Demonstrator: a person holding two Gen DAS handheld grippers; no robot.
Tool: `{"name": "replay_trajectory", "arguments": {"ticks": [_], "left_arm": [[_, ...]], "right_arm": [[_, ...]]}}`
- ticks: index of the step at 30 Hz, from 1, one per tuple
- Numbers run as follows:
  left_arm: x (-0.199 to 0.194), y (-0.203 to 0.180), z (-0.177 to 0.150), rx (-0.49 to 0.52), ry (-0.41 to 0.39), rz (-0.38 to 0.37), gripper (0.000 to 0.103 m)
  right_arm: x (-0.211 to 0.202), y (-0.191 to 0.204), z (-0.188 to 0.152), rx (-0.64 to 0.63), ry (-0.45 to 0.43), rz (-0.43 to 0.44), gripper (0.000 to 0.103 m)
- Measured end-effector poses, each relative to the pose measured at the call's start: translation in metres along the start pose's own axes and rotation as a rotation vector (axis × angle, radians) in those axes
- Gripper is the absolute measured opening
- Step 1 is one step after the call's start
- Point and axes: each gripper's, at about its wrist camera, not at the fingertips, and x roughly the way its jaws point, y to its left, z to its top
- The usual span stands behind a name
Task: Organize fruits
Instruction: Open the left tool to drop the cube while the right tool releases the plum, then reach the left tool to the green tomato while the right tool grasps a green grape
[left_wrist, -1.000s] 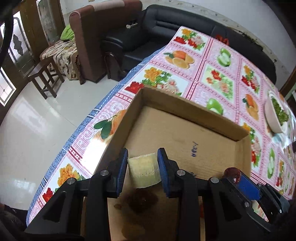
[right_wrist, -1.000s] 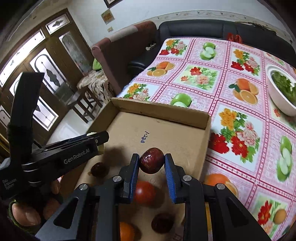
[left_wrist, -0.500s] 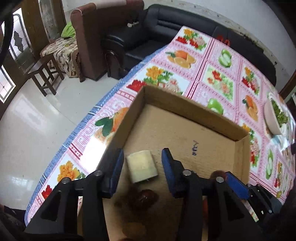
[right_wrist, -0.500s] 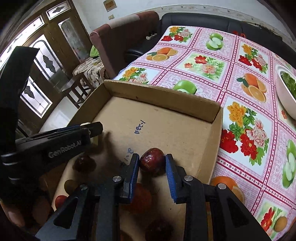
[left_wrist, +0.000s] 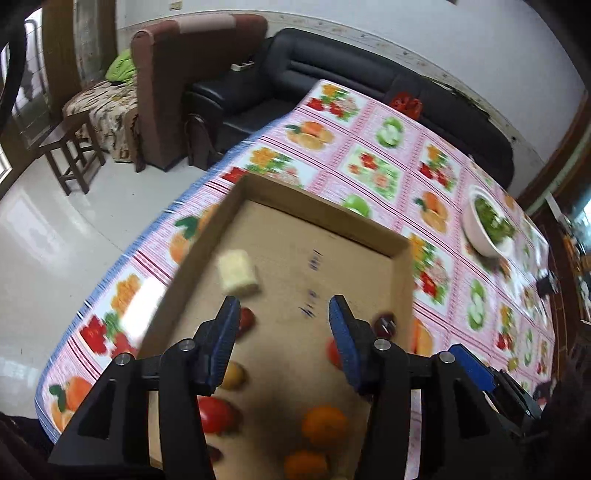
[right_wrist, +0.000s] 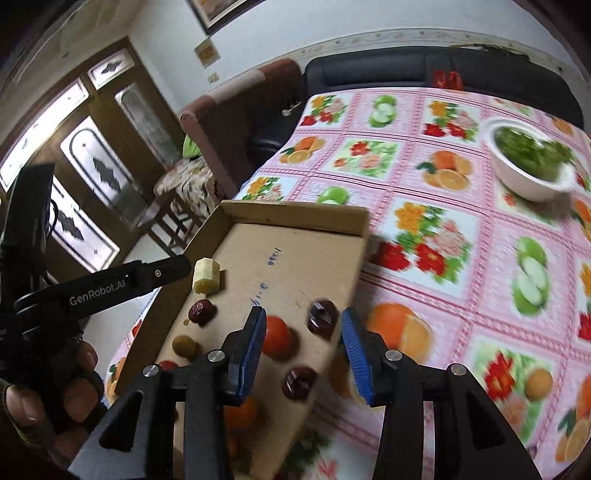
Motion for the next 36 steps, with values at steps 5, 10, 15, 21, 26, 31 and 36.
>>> {"name": "replay_trajectory", "arguments": {"ticks": [5, 10, 15, 21, 26, 31, 36], "left_arm": [[-0.013, -0.029, -0.021, 0.045, 0.002, -0.052, 0.048], [-0.02, -0.057, -0.045, 0.101, 0.027, -0.102, 0.048], [-0.02, -0.079, -0.062, 0.142, 0.058, -0.134, 0.048], [-0.022, -0.099, -0.076, 0.178, 0.072, -0.148, 0.048], [-0.021, -0.113, -0.087, 0.207, 0.089, -0.156, 0.048], [-0.018, -0.127, -0.095, 0.236, 0.105, -0.162, 0.048], [-0.012, -0.14, -0.101, 0.263, 0.122, -0.167, 0.048]], "right_arm": [[-0.032, -0.028, -0.02, 0.063, -0.033, -0.016, 0.045], [-0.064, -0.063, -0.05, 0.148, -0.054, -0.037, 0.045], [-0.091, -0.092, -0.077, 0.201, -0.071, -0.073, 0.045], [-0.114, -0.122, -0.1, 0.256, -0.081, -0.118, 0.045], [-0.129, -0.14, -0.111, 0.29, -0.1, -0.143, 0.045], [-0.142, -0.155, -0.12, 0.311, -0.119, -0.183, 0.046], [-0.149, -0.171, -0.123, 0.337, -0.135, -0.217, 0.046]]}}
